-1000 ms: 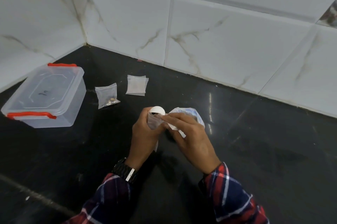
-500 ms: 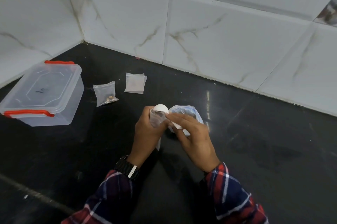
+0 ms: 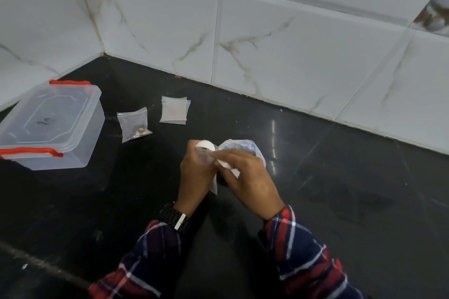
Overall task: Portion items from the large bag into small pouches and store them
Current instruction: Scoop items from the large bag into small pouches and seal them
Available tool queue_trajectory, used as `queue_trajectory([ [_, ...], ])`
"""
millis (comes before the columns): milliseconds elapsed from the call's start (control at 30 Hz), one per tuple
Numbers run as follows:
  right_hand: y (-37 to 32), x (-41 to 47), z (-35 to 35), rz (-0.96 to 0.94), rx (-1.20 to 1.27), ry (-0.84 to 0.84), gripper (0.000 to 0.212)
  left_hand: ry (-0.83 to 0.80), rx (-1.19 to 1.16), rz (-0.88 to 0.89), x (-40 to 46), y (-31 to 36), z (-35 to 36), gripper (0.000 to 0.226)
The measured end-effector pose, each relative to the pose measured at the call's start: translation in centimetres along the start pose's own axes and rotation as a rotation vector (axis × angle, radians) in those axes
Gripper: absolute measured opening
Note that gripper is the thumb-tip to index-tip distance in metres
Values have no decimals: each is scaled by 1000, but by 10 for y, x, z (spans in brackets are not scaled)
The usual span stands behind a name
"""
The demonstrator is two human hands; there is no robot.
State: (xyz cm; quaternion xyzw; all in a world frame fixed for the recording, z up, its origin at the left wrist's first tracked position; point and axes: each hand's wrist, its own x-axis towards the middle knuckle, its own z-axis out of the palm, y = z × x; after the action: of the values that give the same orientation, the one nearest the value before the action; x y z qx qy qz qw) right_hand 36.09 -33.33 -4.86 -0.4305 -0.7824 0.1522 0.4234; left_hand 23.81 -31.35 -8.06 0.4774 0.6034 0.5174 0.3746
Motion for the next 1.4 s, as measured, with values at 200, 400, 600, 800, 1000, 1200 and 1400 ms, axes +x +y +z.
queue_trajectory([
  [200,-1,-2,2,202,136,85,22,40,7,120,1,-2,-8,54],
  [400,1,5,1,361,291,158,17,98,274,470,-7,-3,-5,35],
  [600,-8,5,-3,211,165,178,19,128,690,766,3,-17,-10,30],
  [800,-12,6,-4,106,107,175,20,178,487,737,-1,-2,-10,41],
  [1000,-9,8,-4,152,160,227,18,132,96,318,-3,5,-7,46],
  [1200,4,8,-15,337,276,286,17,83,98,239,-3,-9,1,59],
  [1400,40,-8,-19,396,62,123,14,-41,149,44,-1,-18,12,82],
])
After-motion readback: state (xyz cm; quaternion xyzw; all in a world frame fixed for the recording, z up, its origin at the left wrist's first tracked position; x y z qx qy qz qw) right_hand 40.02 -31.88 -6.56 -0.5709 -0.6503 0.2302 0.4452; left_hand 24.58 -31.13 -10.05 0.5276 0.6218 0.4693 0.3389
